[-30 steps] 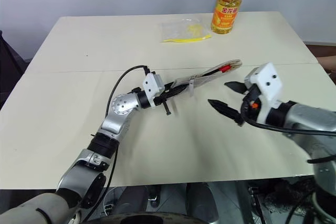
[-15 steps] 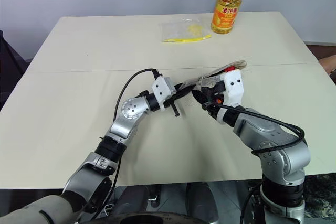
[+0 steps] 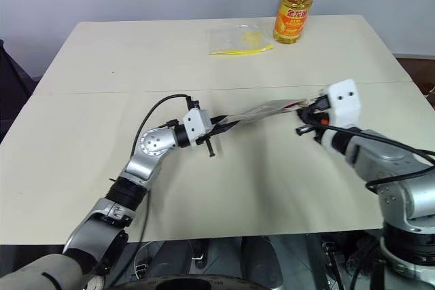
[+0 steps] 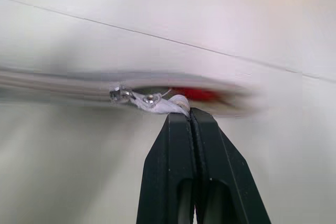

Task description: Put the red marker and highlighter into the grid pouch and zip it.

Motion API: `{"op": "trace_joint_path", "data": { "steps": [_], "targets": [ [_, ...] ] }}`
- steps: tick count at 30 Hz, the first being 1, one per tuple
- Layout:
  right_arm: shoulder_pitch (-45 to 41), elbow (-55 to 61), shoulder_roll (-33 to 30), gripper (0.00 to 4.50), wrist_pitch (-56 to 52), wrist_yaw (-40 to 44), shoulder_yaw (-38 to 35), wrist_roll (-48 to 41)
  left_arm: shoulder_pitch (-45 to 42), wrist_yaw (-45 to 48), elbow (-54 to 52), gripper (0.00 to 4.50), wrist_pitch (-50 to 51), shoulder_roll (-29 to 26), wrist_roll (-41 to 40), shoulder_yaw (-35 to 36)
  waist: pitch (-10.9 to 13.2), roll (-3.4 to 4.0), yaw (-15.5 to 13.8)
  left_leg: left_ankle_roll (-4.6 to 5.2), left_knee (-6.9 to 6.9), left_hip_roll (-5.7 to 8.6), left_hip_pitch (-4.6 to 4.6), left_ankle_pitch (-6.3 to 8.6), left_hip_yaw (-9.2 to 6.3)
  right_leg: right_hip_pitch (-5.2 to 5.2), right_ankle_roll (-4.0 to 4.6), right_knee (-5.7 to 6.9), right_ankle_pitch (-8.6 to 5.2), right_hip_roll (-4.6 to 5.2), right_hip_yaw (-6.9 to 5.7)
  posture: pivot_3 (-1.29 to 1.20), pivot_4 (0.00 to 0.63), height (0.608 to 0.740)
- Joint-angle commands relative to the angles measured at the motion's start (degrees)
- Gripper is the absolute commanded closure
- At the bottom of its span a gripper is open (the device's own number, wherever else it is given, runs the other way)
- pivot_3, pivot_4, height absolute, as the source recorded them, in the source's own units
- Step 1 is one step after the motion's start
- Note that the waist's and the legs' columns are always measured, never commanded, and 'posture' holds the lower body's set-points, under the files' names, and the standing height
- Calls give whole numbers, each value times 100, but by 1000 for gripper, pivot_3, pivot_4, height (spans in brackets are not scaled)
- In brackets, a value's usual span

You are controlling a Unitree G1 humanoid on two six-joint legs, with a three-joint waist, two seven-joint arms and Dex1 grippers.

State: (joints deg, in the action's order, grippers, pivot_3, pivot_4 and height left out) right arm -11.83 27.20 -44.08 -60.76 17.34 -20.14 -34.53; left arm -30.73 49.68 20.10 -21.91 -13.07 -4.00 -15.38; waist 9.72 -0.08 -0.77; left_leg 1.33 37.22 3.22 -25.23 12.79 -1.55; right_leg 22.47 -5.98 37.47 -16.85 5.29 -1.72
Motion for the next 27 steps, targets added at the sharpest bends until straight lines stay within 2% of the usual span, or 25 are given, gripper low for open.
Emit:
{"op": "trace_joint_path", "data": {
  "steps": [1,6,9,13,15,16,18,22,27],
  "targets": [
    [99,-269,-382,4466,326,83,-315,445,115,234,-123,4500,-159,-310,-221,229,-1,2,2,0,0,0,0,0,0,0,0,0,0,0,0,0,150,740],
    [199,-250,-482,4466,475,328,-143,512,148,331,-148,4500,-195,-486,-292,288,-2,4,4,1,2,-1,0,-1,0,-2,0,0,1,1,1,0,150,740],
    [340,-62,-557,3543,450,694,-89,332,238,435,-273,4500,-1,-628,-387,290,-2,4,4,3,3,-1,0,-1,0,-2,1,0,1,1,1,0,150,740],
    [575,91,-751,1548,661,1126,-53,298,369,672,-569,2997,500,-782,-705,340,-1,4,5,3,2,-1,0,-1,0,-1,0,-1,1,2,0,0,150,740],
    [823,203,-893,420,846,1434,-54,344,552,827,-831,1921,690,-1022,-764,403,-2,4,-1,3,3,-1,0,-1,0,-2,0,-1,1,3,0,0,150,740],
    [931,243,-944,0,950,1561,-61,378,637,885,-950,1401,810,-1124,-814,444,-2,5,3,2,3,-1,0,-1,-1,-2,1,-2,1,3,1,0,150,740],
    [1155,298,-1014,0,1258,1797,-114,475,854,945,-1247,443,1255,-1363,-1016,587,-2,5,5,2,1,-1,0,-1,-1,-2,1,-4,0,4,1,0,150,740],
    [1318,27,-946,0,1785,2031,-291,620,1337,764,-1752,443,1941,-1825,-1245,1025,0,8,21,2,-1,-2,1,-1,-1,-1,2,-5,0,7,2,0,150,740],
    [1347,-481,-726,0,2477,2336,-407,662,1804,-8,-1859,443,2680,-2384,-872,1614,0,8,3,4,0,-3,3,-2,-1,-3,9,-7,1,9,2,0,150,740]
  ]
}}
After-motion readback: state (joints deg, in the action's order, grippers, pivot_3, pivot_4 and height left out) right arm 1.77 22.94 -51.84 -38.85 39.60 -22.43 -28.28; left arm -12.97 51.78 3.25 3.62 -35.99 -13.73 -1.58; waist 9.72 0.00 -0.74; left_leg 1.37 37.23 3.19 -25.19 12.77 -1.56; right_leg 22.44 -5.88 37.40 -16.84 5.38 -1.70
